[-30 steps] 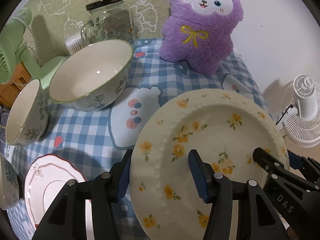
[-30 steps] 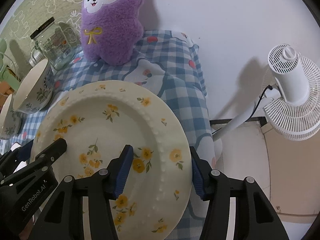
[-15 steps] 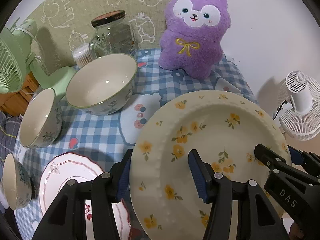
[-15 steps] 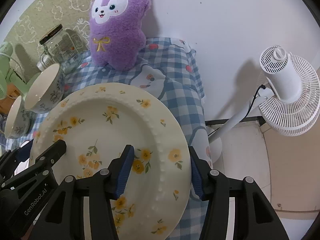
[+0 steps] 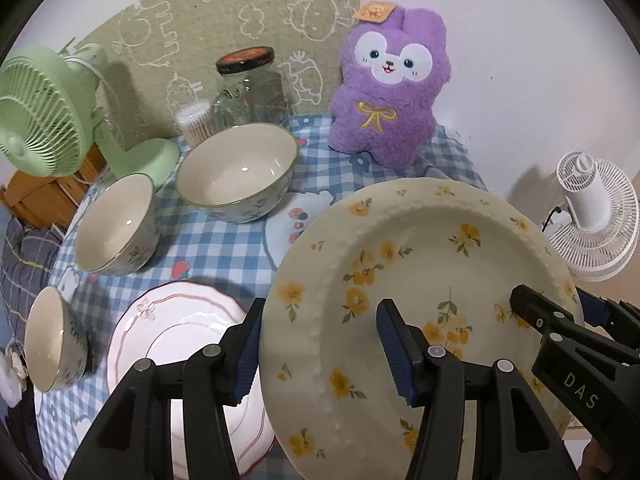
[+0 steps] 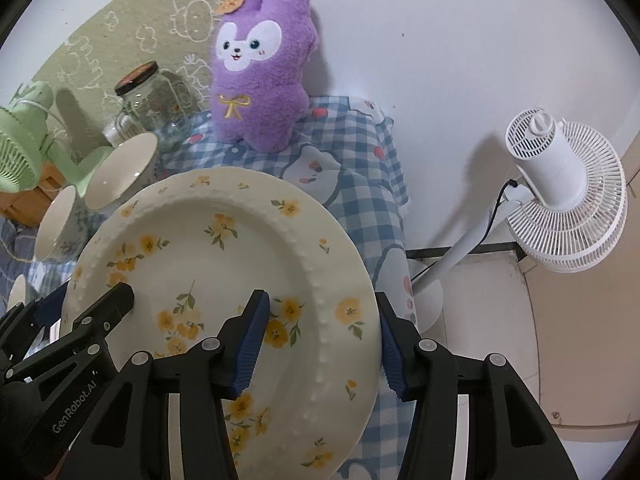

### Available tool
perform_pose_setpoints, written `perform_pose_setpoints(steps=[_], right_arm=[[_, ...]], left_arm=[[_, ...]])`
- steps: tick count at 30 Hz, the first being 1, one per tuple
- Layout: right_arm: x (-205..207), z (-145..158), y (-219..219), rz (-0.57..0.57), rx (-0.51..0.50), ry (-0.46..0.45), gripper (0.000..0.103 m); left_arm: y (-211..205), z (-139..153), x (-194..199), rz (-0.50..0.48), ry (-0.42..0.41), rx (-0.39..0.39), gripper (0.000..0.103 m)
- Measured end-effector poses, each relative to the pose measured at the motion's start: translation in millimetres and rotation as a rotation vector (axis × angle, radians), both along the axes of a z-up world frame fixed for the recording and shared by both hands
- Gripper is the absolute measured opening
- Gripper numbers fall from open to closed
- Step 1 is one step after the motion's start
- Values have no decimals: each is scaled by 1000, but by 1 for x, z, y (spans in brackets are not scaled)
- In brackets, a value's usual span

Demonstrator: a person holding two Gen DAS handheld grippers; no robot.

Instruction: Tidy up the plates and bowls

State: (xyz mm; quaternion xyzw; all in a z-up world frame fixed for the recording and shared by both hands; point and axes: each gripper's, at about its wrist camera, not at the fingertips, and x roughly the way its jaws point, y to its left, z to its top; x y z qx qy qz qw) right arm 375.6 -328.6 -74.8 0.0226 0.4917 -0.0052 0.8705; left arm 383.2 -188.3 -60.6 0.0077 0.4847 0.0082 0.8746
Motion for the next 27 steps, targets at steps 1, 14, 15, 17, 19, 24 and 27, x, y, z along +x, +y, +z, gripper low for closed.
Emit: perform_pose_setpoints(steps=[1, 14, 15, 17, 19, 24, 27], right_arm=[[-4, 2, 1, 3, 0, -2, 55], [-66, 23, 13, -15, 21, -24, 55], [-70, 24, 14, -16, 17, -27, 55], [-80, 27, 18, -22, 12, -35, 55], [-93, 30, 23, -31, 7, -42, 55], [-118, 28, 31, -52, 3, -42, 55], [-133, 24, 34, -56, -11, -41, 55]], left_arm=[[0, 2, -4, 2, -4, 2, 56], [12, 26, -61, -18, -50, 25, 56], [14, 27, -66, -22, -50, 22, 56], [18, 29, -76, -26, -52, 17, 56], [20, 30, -85, -33, -54, 18, 56], [27, 28, -107, -50, -50, 5, 56], [28, 24, -120, -71, -49, 10, 56]])
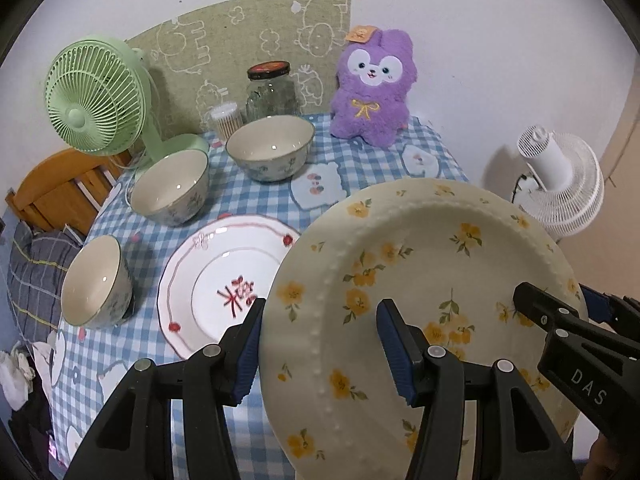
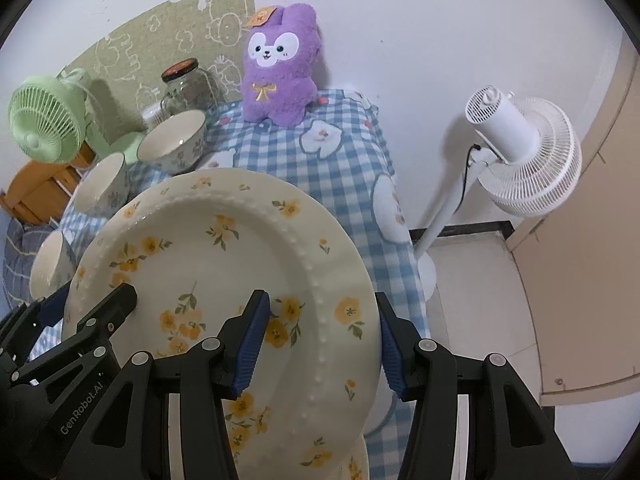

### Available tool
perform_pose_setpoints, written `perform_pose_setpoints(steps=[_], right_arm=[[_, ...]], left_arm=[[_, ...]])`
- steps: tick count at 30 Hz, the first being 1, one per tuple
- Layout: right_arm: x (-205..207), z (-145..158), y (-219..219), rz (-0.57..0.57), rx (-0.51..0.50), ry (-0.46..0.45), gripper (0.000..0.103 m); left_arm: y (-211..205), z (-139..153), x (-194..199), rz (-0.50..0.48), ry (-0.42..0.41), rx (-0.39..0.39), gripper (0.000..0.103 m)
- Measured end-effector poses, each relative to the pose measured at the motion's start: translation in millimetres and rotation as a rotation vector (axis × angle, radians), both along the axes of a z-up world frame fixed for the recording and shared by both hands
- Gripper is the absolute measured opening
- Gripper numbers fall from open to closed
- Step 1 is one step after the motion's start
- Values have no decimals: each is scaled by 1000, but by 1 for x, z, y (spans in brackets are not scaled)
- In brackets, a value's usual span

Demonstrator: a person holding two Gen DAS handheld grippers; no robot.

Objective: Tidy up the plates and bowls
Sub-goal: 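Carry the stacked plates with both grippers away from the plush toy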

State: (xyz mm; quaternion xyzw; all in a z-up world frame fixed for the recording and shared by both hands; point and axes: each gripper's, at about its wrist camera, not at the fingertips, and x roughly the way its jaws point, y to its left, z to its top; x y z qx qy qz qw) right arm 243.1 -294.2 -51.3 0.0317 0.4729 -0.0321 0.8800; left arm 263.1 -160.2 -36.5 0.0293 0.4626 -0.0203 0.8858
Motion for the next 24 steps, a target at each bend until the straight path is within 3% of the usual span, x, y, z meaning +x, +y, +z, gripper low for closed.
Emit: perform_pose_setpoints(steps=[24], right_arm=[[-69, -48, 11, -34, -28, 67, 55]], left_arm=[[12, -49, -64, -79, 70, -27, 56]])
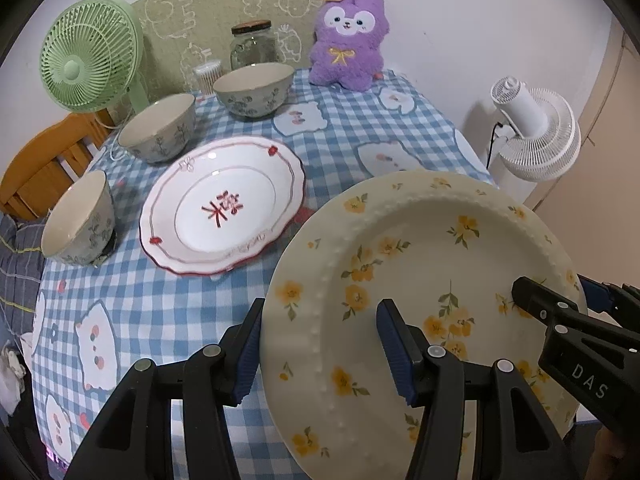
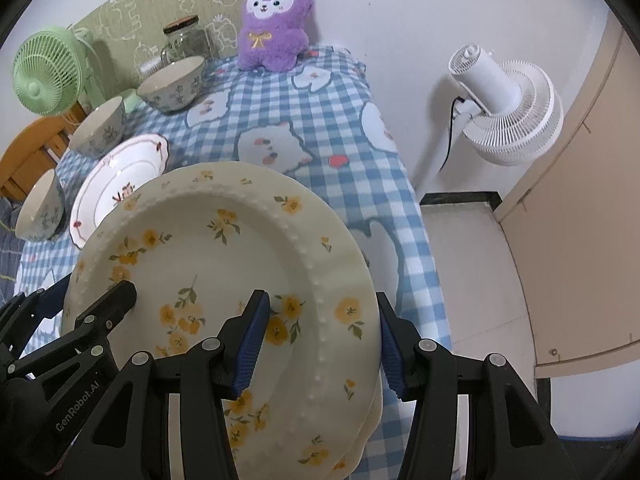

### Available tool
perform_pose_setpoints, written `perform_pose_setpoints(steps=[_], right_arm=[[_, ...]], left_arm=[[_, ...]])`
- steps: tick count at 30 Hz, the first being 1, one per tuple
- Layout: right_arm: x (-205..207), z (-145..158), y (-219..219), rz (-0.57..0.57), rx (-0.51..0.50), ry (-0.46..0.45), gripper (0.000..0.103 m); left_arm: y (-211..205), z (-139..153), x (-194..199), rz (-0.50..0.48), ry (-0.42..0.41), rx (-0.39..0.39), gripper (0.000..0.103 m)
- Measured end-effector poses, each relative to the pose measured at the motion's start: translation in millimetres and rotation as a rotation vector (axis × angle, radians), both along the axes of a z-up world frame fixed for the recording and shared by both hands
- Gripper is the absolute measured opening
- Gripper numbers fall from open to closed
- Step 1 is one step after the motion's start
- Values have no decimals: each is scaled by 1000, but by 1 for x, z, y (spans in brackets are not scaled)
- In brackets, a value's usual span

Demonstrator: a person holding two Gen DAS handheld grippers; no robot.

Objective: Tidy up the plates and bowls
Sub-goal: 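Carry the stacked plates with both grippers away from the plush toy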

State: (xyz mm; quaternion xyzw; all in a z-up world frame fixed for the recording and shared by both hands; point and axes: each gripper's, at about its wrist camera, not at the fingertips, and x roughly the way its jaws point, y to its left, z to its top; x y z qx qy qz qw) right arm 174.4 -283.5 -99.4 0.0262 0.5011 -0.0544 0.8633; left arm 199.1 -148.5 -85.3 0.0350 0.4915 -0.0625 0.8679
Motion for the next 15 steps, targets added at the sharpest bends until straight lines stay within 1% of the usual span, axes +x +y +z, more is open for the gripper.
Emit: perform_pose_setpoints(steps=[5, 15], right_arm=[[-8, -11, 0, -8, 4, 10, 55], [-18, -26, -1, -18, 5, 27, 55]], left_arm=[[1, -11, -7, -8, 15, -1, 56], [-1, -23, -17, -22, 22, 9, 56]])
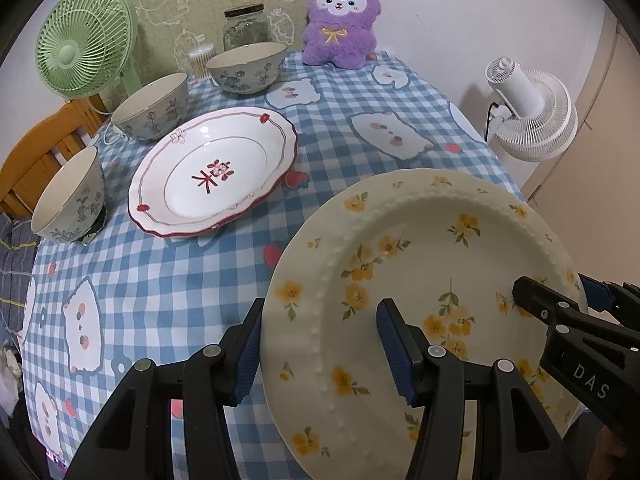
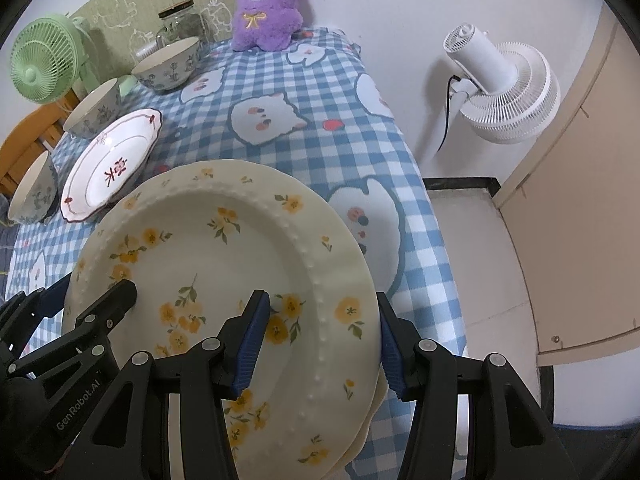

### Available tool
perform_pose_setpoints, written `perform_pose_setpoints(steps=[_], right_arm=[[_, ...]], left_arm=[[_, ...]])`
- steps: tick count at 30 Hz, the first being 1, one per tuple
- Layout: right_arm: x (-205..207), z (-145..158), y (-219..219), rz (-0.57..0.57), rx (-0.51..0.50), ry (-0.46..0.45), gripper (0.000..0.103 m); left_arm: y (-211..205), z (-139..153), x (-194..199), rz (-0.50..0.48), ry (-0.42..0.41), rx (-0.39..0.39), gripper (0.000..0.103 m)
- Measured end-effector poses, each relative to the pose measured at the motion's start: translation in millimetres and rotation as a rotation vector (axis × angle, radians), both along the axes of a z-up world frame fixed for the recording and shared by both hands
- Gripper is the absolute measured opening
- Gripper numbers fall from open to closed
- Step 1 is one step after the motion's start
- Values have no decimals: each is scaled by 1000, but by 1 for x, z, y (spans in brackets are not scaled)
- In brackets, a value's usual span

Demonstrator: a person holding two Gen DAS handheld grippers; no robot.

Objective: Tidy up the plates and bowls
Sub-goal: 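Carry the stacked plates with both grippers away from the plush toy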

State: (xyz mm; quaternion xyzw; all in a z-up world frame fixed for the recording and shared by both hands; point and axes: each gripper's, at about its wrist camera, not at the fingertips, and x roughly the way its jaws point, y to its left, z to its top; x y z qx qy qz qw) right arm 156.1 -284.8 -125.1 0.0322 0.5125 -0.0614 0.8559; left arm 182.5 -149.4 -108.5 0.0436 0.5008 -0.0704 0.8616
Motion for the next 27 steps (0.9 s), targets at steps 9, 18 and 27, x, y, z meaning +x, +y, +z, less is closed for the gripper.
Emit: perform_pose_setpoints(steps=[9, 18, 27], right_arm=[[-5, -2, 4, 6, -35, -8, 55], [-7, -5, 12, 7, -57, 5, 54], [-8, -7, 14, -8, -61, 10, 55]], left_arm=[[2, -6, -3, 5, 18, -20, 56], [8, -13, -7, 9, 48, -44, 56], [10, -14, -11, 9, 52, -57, 56]])
